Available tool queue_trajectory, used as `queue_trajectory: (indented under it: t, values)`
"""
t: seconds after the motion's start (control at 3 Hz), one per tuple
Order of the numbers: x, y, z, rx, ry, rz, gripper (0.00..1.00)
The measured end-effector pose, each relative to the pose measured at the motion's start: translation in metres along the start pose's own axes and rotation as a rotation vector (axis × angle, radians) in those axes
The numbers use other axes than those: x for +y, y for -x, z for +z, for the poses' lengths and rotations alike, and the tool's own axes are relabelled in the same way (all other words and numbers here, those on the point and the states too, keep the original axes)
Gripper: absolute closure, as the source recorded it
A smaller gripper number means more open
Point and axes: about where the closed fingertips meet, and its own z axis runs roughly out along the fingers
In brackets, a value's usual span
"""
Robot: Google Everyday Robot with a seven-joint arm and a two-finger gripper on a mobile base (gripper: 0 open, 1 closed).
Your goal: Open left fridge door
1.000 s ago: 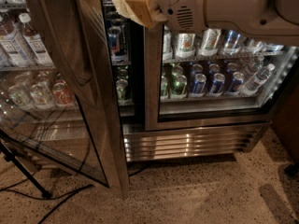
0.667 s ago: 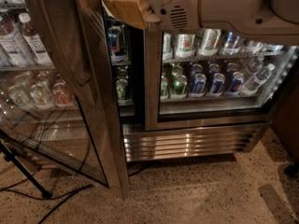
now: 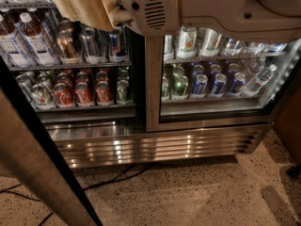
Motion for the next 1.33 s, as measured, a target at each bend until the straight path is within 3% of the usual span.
queue_trajectory:
  t: [0.33,0.67,1.0,1.33]
  values:
    - [0.004,0.004,0.003,0.001,0.007,-0.006,1.0]
    - [0.032,0.023,0.028,-0.065,0.095,0.007,1.0]
    - [0.073,0.038,0.068,-0.177,0.255,0.061,1.0]
    - [0.098,0.049,0.105,-0.251,0.387,0.101,1.0]
